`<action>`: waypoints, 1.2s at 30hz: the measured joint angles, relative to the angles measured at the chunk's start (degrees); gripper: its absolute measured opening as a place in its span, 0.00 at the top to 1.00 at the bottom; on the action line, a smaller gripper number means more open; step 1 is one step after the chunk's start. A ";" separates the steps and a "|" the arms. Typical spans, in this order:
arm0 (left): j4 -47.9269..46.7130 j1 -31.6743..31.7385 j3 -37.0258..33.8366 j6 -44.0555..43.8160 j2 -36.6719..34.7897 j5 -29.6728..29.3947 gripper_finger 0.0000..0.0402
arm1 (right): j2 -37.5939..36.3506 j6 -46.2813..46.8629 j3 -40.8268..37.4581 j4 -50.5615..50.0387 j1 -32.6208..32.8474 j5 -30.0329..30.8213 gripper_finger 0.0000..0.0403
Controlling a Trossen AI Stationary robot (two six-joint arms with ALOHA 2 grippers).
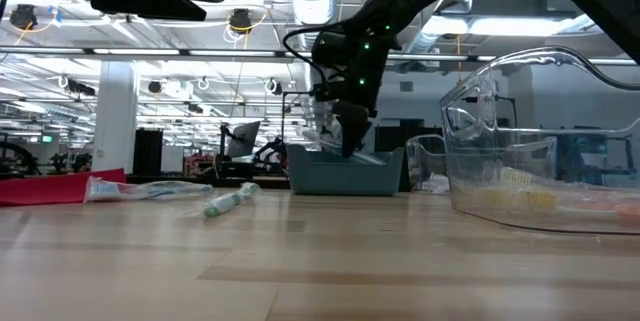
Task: Pick & Place Toothbrushes
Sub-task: Put the blue toothbrush into the blue bin
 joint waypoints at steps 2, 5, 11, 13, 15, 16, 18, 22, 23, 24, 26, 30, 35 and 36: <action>0.00 0.00 0.00 0.00 0.00 0.01 0.56 | 0.00 -1.14 -0.02 0.23 0.02 0.02 0.82; -0.02 0.00 0.00 0.00 0.00 0.01 0.56 | 0.00 -1.24 -0.02 1.89 0.07 0.13 0.74; -0.07 0.00 0.00 0.00 0.00 0.01 0.56 | -0.11 -0.95 -0.02 4.51 0.16 0.17 0.59; -0.11 0.00 0.00 -0.06 0.00 0.01 0.56 | -0.11 -0.93 0.04 5.16 0.38 0.68 0.55; -0.15 0.00 0.00 -0.13 0.00 0.03 0.56 | -0.11 -0.65 1.06 4.71 0.50 1.74 0.51; -0.15 0.00 0.00 -0.13 0.00 0.04 0.56 | -0.11 -0.21 1.81 4.83 0.55 1.86 0.49; -0.17 0.00 0.02 -0.15 0.00 0.04 0.56 | -0.15 0.55 3.47 4.92 0.80 1.88 0.46; -0.17 0.00 0.02 -0.59 0.00 0.04 0.57 | -0.15 0.76 8.33 2.56 1.49 1.90 0.43; -0.17 0.00 0.02 -0.61 0.00 0.11 0.57 | -0.17 1.02 9.78 2.02 1.80 1.90 0.43; -0.17 0.00 0.02 -0.71 0.00 0.21 0.57 | -0.18 1.73 11.05 1.15 2.14 1.92 0.42; -0.17 0.00 0.02 -1.74 0.00 0.23 0.58 | -0.20 3.36 13.52 -1.18 3.03 1.69 0.42; -0.17 0.00 0.02 -2.91 0.00 0.97 0.59 | -0.22 3.77 18.62 -7.96 5.51 1.68 0.42; -0.17 -0.02 0.02 -4.50 0.00 2.97 0.59 | -0.22 6.88 22.62 -16.40 9.86 1.28 0.42; -0.21 -0.02 0.02 -4.64 0.00 3.16 0.59 | -0.22 7.25 22.87 -17.73 10.85 0.74 0.42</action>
